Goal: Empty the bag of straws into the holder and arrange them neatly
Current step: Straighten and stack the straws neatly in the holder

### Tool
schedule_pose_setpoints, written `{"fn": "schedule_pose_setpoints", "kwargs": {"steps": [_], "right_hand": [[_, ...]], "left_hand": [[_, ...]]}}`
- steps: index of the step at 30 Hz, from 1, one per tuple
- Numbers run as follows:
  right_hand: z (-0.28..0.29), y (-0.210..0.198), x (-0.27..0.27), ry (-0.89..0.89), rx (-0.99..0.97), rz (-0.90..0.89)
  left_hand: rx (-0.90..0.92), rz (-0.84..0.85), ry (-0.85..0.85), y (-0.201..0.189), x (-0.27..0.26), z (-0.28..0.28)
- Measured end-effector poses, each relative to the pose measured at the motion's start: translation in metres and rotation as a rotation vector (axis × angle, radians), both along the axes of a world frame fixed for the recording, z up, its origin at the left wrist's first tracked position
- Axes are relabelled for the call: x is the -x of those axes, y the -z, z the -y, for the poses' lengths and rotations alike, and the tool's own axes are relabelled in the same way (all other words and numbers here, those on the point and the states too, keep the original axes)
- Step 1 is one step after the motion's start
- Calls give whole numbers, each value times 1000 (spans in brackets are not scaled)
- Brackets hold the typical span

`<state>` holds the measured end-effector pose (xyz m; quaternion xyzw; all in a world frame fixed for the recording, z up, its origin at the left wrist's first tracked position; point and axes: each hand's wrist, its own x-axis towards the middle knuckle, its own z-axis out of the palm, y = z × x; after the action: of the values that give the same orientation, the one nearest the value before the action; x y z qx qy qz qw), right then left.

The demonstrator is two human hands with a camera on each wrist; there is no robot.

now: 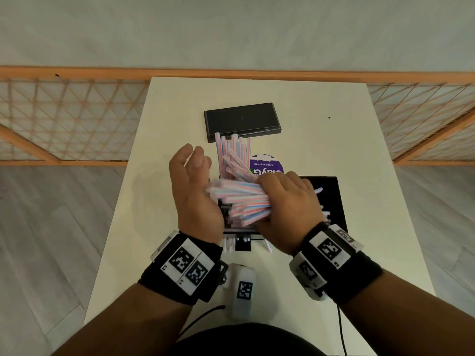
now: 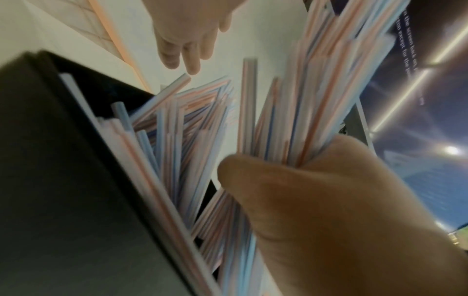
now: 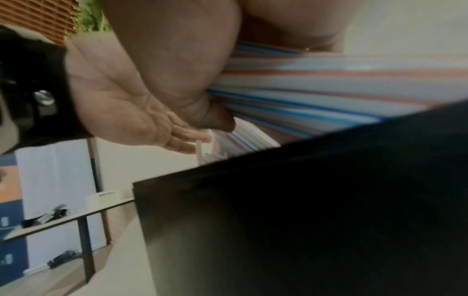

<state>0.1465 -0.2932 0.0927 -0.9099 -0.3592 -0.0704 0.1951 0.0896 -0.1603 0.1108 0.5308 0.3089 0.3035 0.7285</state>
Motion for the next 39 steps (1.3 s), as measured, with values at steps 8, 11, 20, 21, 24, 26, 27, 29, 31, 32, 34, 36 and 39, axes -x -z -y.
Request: {"fn": "schedule_pose_setpoints", "kwargs": {"steps": [8, 11, 20, 21, 24, 26, 27, 29, 31, 32, 34, 36, 39], "right_hand": [[-3, 0, 2, -15, 41, 21], [-4, 10, 0, 9, 110, -35], [-20, 20, 8, -3, 127, -95], [-22, 20, 10, -2, 155, -110], [-22, 20, 10, -33, 159, -226], [-14, 19, 6, -34, 114, -300], [-7, 19, 4, -38, 81, -308], [10, 19, -2, -35, 45, -280], [27, 19, -7, 20, 76, -278], [34, 18, -10, 66, 120, -306], [42, 20, -16, 138, 265, -386], [42, 25, -19, 144, 376, -403], [38, 29, -22, 148, 439, -400]], "left_hand": [[112, 137, -12, -10, 2, -9], [-66, 46, 40, -6, -4, -8], [-592, -91, 252, 23, -6, 7], [-604, -91, 309, 23, -8, 9], [-604, -171, 273, 34, -11, 11], [-607, -272, 207, 41, -7, 7], [-583, -309, 199, 42, -5, 5], [-536, -364, 208, 38, -3, 3], [-579, -409, 216, 34, -2, 2], [-614, -420, 220, 33, -1, 2], [-657, -454, 233, 33, -2, 0], [-684, -506, 252, 29, -5, -3], [-663, -533, 236, 25, -5, -13]]}}
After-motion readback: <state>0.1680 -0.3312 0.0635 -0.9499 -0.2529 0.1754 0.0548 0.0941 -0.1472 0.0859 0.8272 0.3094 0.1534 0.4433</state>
